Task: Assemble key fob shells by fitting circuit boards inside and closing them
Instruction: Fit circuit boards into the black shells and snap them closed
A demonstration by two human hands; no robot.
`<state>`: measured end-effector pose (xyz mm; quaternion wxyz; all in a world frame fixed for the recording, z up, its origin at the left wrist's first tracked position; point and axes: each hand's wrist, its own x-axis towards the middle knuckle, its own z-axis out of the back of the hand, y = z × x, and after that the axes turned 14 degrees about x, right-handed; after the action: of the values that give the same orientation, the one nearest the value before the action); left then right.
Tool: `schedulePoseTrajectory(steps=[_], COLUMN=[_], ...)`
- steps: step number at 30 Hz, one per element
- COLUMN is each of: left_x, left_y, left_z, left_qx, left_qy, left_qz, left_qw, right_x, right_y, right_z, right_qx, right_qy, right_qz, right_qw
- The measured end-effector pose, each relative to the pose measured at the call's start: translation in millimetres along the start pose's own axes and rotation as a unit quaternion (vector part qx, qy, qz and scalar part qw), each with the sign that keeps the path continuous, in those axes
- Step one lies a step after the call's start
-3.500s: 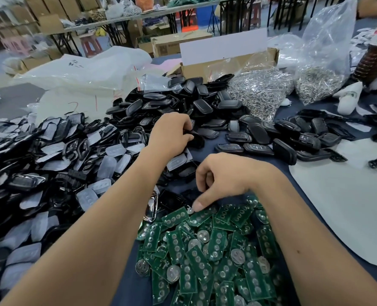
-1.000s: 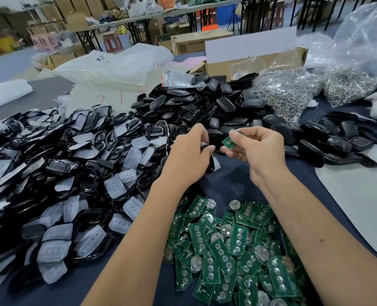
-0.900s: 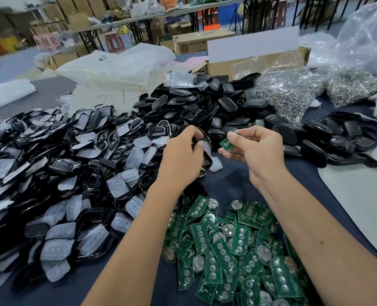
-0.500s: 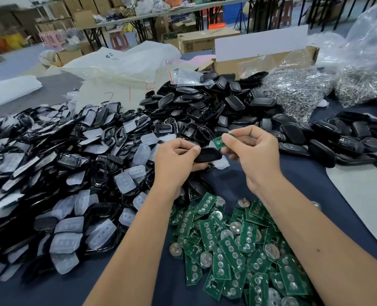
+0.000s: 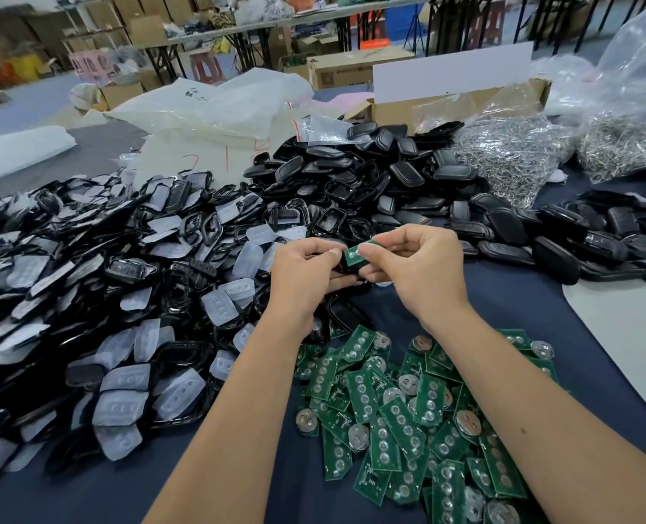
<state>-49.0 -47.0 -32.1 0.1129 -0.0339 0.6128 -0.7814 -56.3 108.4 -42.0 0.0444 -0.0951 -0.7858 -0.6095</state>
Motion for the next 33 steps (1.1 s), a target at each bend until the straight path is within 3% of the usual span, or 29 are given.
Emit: schedulePoseTrajectory(steps=[13, 22, 25, 29, 33], left_x=[-2, -6, -4, -4, -5], left_y=[4, 1, -3, -5, -10], left_z=[-3, -3, 3, 8, 4], left_qx=[0.023, 0.026, 0.019, 0.002, -0.078], left_qy=[-0.015, -0.006, 0.0, 0.016, -0.005], left_qz=[-0.024, -0.053, -0.066, -0.069, -0.022], left_qw=[0.999, 0.998, 0.998, 0.998, 0.997], right_x=[0, -1, 1, 2, 6], right_y=[0, 3, 4, 7, 11], right_z=[3, 5, 7, 8, 2], right_qx=[-0.122, -0.251, -0.226, -0.116, -0.042], right_qy=[-0.007, -0.051, -0.036, 0.073, 0.066], right_qz=[-0.009, 0.037, 0.028, -0.023, -0.035], right_qw=[0.993, 0.966, 0.973, 0.99, 0.996])
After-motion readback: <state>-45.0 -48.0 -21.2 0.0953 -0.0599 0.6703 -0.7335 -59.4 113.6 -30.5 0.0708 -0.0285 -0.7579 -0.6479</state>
